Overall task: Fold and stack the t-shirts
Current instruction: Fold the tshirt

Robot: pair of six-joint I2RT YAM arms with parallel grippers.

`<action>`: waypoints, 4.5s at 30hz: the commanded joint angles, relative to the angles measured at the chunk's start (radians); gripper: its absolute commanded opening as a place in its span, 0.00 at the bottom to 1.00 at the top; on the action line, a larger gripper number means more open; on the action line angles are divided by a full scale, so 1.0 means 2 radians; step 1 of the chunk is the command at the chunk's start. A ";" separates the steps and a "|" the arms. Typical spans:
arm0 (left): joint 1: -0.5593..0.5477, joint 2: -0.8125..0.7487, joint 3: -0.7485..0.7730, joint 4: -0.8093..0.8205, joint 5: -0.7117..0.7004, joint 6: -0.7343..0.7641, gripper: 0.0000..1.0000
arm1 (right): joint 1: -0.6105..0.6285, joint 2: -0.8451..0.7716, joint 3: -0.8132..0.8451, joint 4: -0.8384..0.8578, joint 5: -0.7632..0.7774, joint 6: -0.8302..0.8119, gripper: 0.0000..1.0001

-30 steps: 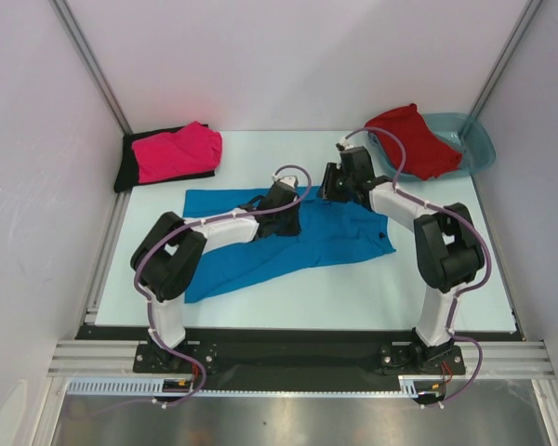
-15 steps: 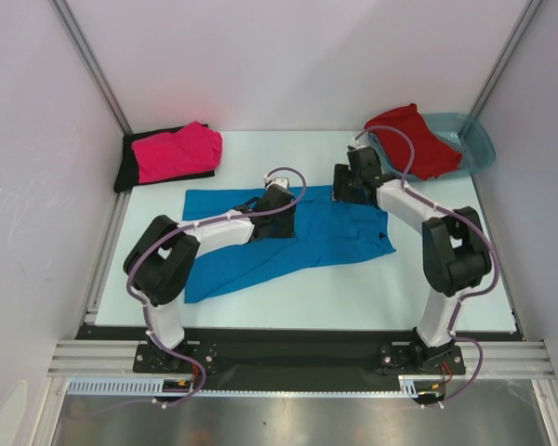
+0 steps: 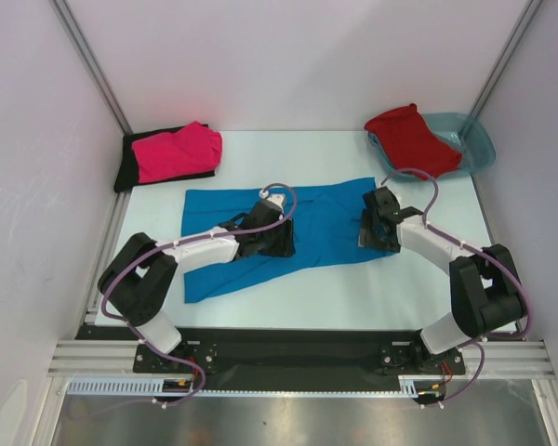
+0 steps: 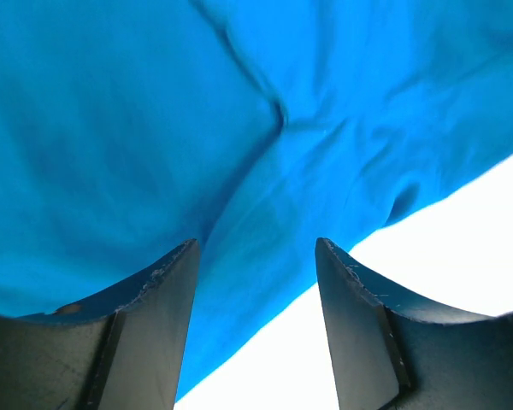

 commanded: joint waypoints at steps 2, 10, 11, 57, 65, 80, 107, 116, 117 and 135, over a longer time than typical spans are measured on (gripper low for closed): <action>-0.005 -0.029 -0.018 0.010 0.021 0.007 0.63 | 0.000 -0.026 -0.035 0.007 0.013 0.032 0.64; -0.007 -0.050 -0.015 -0.001 0.012 0.012 0.64 | 0.012 -0.036 -0.017 -0.002 0.094 0.025 0.66; -0.007 -0.051 -0.015 -0.001 0.012 0.012 0.64 | 0.015 -0.032 -0.012 -0.014 0.105 0.019 0.66; -0.009 -0.051 -0.036 -0.030 0.010 0.044 0.71 | 0.068 -0.043 -0.030 -0.214 0.178 0.175 0.21; -0.009 -0.118 -0.068 -0.063 -0.121 0.028 1.00 | 0.135 -0.078 0.001 -0.238 0.213 0.227 0.79; -0.010 -0.347 -0.224 -0.183 -0.219 -0.177 1.00 | 0.148 -0.083 0.037 0.026 0.023 0.027 0.84; -0.011 -0.470 -0.245 -0.431 -0.361 -0.451 0.95 | 0.120 -0.064 0.034 0.039 -0.048 -0.025 0.84; 0.004 -0.502 -0.303 -0.360 -0.327 -0.436 0.87 | 0.099 -0.083 0.015 0.038 -0.057 -0.035 0.84; 0.005 -0.503 -0.310 -0.355 -0.325 -0.435 0.83 | 0.097 -0.085 0.014 0.037 -0.058 -0.036 0.84; 0.011 -0.496 -0.304 -0.341 -0.349 -0.421 0.16 | 0.083 -0.104 -0.003 0.029 -0.059 -0.038 0.84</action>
